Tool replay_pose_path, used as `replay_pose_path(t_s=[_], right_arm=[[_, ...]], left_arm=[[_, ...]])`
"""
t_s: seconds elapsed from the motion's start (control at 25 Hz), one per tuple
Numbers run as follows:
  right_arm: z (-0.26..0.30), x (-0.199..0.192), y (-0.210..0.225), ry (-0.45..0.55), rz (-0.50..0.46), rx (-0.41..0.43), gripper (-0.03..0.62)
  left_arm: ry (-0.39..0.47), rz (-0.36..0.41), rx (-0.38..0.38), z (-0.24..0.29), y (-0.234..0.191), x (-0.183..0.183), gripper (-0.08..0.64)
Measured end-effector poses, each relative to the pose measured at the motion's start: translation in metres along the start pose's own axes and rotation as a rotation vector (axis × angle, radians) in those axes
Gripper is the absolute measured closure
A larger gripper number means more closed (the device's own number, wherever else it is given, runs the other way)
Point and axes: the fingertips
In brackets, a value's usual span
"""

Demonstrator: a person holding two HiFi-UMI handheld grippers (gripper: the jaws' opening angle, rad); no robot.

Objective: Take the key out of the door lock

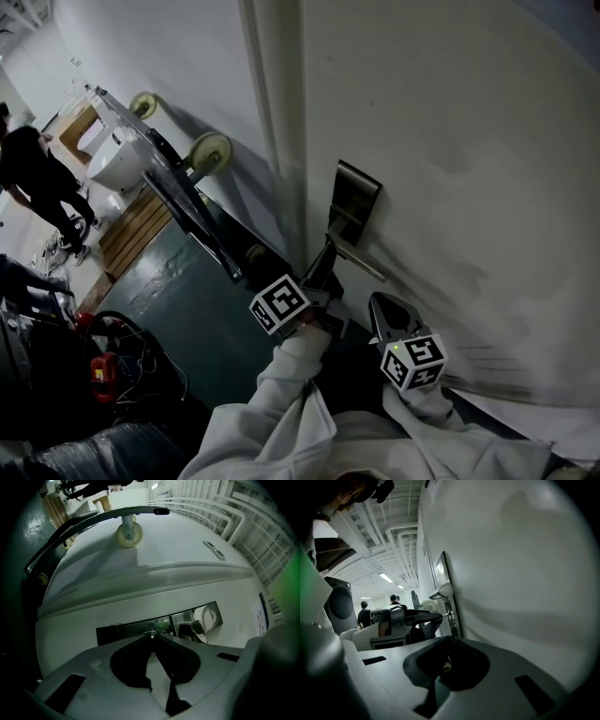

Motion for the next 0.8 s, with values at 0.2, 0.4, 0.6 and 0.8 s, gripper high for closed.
replay_pose_path(t_s=[0.2, 0.4, 0.6, 0.8], right_arm=[[-0.002, 0.003, 0.002, 0.008, -0.005, -0.003, 0.54], [-0.007, 0.006, 0.002, 0.014, -0.011, -0.006, 0.54], [-0.009, 0.004, 0.0, 0.013, -0.016, 0.005, 0.54], [-0.012, 0.002, 0.001, 0.009, -0.017, 0.005, 0.54]], left_arm=[[0.017, -0.052, -0.015, -0.001, -0.001, -0.001, 0.532], [0.037, -0.073, -0.016, -0.002, 0.0, 0.0, 0.534], [0.032, -0.072, -0.015, -0.001, 0.0, -0.001, 0.535], [0.031, -0.088, -0.007, -0.002, 0.0, -0.001, 0.535]])
Point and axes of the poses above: the fingertips, and each gripper's own axes: z forward along the fingers, y to its right, x out of its top, and after that the axes turned 5 degrees about z, right-handed
